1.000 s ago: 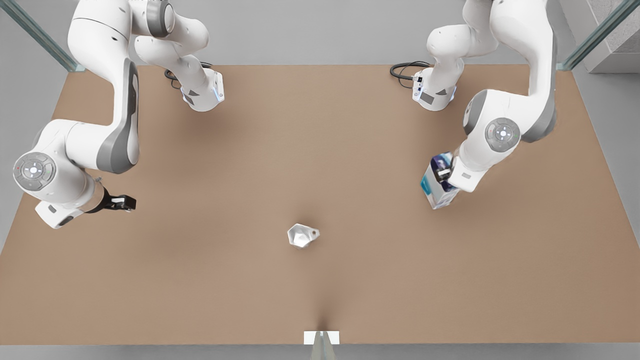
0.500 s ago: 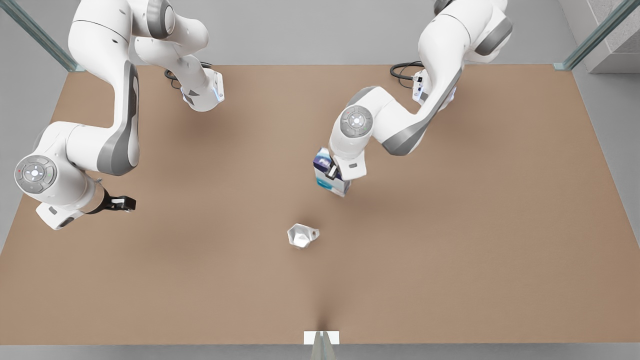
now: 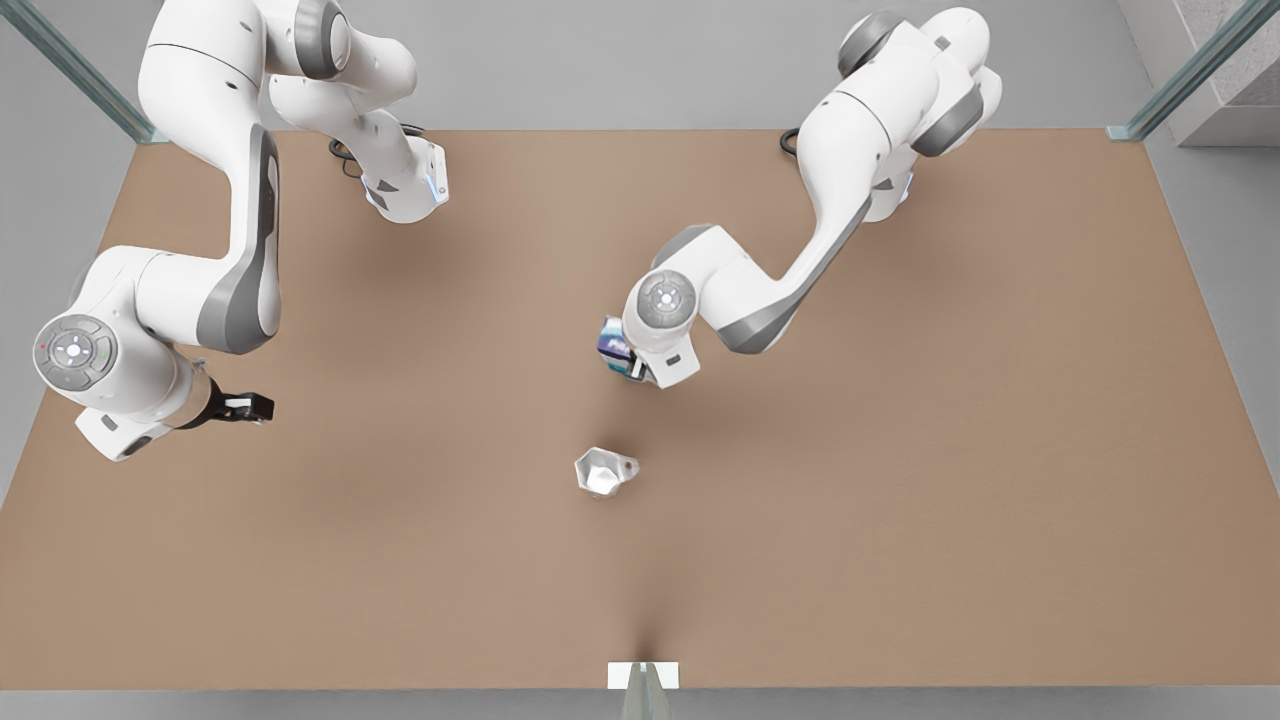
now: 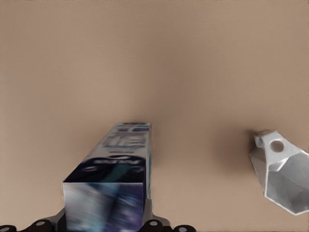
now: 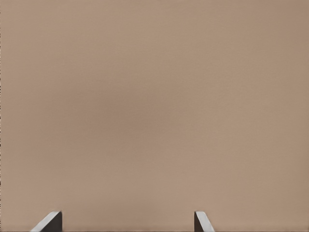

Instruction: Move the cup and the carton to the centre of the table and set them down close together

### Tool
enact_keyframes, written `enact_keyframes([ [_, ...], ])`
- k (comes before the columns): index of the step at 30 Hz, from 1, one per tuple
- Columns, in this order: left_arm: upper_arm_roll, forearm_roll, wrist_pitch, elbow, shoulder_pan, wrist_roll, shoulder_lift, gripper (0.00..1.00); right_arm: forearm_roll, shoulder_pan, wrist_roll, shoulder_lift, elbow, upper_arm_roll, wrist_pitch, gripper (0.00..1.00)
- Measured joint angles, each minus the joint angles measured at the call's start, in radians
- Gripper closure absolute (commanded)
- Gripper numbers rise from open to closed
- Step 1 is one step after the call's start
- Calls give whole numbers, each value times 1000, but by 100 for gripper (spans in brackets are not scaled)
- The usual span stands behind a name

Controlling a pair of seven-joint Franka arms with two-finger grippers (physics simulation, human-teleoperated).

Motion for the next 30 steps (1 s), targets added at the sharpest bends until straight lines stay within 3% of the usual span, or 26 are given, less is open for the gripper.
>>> enact_keyframes([
  [11, 12, 19, 21, 7, 13, 49, 15, 0, 1, -3, -1, 0, 2, 0, -2, 0],
  [17, 23, -25, -224, 249, 59, 110, -55, 0, 6, -37, -7, -11, 16, 5, -8, 0],
  [18, 29, -46, -290, 254, 100, 228, -108, 0, 12, -62, -3, -50, 14, 8, -7, 0],
  [20, 317, -89, -482, 194, 110, 796, -256, 0, 1, -96, -5, -118, -1, 37, -8, 0],
  [22, 606, -113, -463, 95, 129, 1463, -320, 0, 1, -119, -5, -154, -21, 66, -7, 0],
  [23, 603, -107, -382, 36, 260, 1796, -329, 0, 1, -120, -6, -172, -30, 72, -9, 0],
  [24, 398, -76, -353, 29, 455, 2002, -339, 0, 1, -124, -6, -179, -31, 74, -10, 0],
  [25, 287, -24, -331, 29, 530, 2029, -344, 0, 1, -125, -5, -180, -31, 78, -11, 0],
  [27, 392, 37, -334, 9, 530, 2119, -396, 0, 1, -123, -7, -177, -29, 78, -23, 0],
  [28, 463, 49, -335, -65, 457, 2103, -472, 0, 1, -123, -8, -176, -29, 78, -24, 0],
  [30, 451, 55, -326, -129, 470, 2053, -537, 0, 1, -123, -8, -176, -29, 78, -25, 0],
])
